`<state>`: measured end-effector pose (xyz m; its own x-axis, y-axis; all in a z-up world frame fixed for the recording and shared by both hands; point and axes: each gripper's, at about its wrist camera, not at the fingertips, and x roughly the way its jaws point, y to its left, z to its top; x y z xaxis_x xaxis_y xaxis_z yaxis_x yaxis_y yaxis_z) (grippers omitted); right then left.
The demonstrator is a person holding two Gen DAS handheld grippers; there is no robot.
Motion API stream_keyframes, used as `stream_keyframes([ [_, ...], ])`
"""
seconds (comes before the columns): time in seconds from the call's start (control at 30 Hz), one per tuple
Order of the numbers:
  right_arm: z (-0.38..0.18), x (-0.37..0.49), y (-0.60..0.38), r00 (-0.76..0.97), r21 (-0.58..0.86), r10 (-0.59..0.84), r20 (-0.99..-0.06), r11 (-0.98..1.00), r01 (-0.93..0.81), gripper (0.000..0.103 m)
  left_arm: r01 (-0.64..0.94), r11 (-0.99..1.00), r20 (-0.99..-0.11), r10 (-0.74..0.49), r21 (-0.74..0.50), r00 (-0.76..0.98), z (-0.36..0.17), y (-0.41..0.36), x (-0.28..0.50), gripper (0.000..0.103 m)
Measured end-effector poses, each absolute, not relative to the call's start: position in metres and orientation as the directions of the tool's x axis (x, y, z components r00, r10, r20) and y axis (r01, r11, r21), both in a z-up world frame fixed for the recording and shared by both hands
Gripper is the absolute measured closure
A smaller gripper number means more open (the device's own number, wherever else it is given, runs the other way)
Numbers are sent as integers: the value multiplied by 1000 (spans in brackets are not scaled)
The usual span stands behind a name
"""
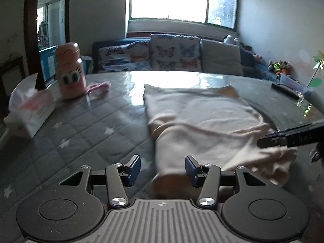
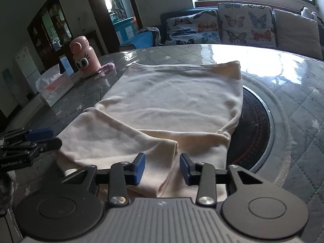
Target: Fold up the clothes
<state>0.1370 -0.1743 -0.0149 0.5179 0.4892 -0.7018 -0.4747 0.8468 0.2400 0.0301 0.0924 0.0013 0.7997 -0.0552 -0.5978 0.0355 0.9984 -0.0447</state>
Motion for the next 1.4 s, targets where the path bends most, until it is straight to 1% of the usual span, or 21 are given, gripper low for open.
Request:
stream_keyframes([
  [0.03, -16, 138, -173, 515, 240, 488, -705, 847, -474, 75, 36, 998, -601, -55, -44, 797, 0, 94, 28, 50],
  [0.07, -17, 138, -171, 513, 239, 486, -707, 847, -474, 77, 41, 998, -602, -57, -40, 796, -2, 95, 26, 49],
  [0.2, -14, 136, -170, 538, 197, 454, -710, 862, -467, 96, 70, 997, -603, -64, -12, 795, -5, 93, 20, 47],
  [0.23, -11, 136, -170, 546, 192, 451, -706, 864, -465, 98, 77, 997, -603, -62, 0, 795, -6, 92, 20, 47],
  [0.3, -5, 134, -172, 564, 179, 446, -695, 867, -465, 99, 88, 996, -603, -60, 17, 795, -8, 90, 19, 46],
  [0.47, 20, 128, -171, 624, 103, 432, -652, 865, -491, 99, 97, 994, -604, -45, 54, 796, -13, 86, 21, 46],
  [0.6, 37, 128, -178, 670, 59, 405, -622, 877, -476, 99, 105, 989, -593, -24, 103, 805, -15, 82, 20, 47],
  [0.73, 30, 134, -185, 674, 64, 374, -637, 897, -437, 99, 104, 986, -594, -5, 132, 804, -18, 81, 21, 47],
  [0.9, 1, 144, -187, 628, 61, 332, -704, 909, -412, 98, 103, 985, -599, 1, 139, 801, -17, 83, 20, 47],
  [0.97, -1, 144, -189, 619, 66, 331, -712, 909, -411, 95, 108, 984, -600, -3, 139, 800, -13, 85, 18, 47],
  [1.07, 7, 138, -191, 633, 58, 350, -690, 899, -434, 92, 114, 985, -597, -14, 130, 802, -5, 90, 14, 47],
  [1.2, 14, 137, -190, 640, 64, 384, -665, 884, -463, 84, 109, 988, -581, -23, 113, 813, 8, 95, 15, 48],
  [1.23, 13, 138, -188, 637, 68, 389, -666, 881, -468, 84, 110, 988, -577, -29, 106, 817, 11, 94, 18, 48],
  [1.27, 12, 139, -186, 633, 71, 395, -666, 878, -473, 84, 112, 989, -572, -35, 100, 820, 14, 93, 21, 49],
  [1.33, 8, 142, -181, 619, 81, 404, -674, 873, -481, 84, 126, 989, -570, -62, 73, 819, 17, 89, 31, 55],
  [1.37, 6, 143, -179, 613, 84, 410, -675, 869, -488, 84, 134, 989, -571, -76, 60, 817, 17, 87, 38, 57],
  [1.4, 4, 144, -177, 608, 87, 415, -677, 865, -494, 84, 143, 989, -572, -91, 47, 815, 17, 84, 45, 61],
])
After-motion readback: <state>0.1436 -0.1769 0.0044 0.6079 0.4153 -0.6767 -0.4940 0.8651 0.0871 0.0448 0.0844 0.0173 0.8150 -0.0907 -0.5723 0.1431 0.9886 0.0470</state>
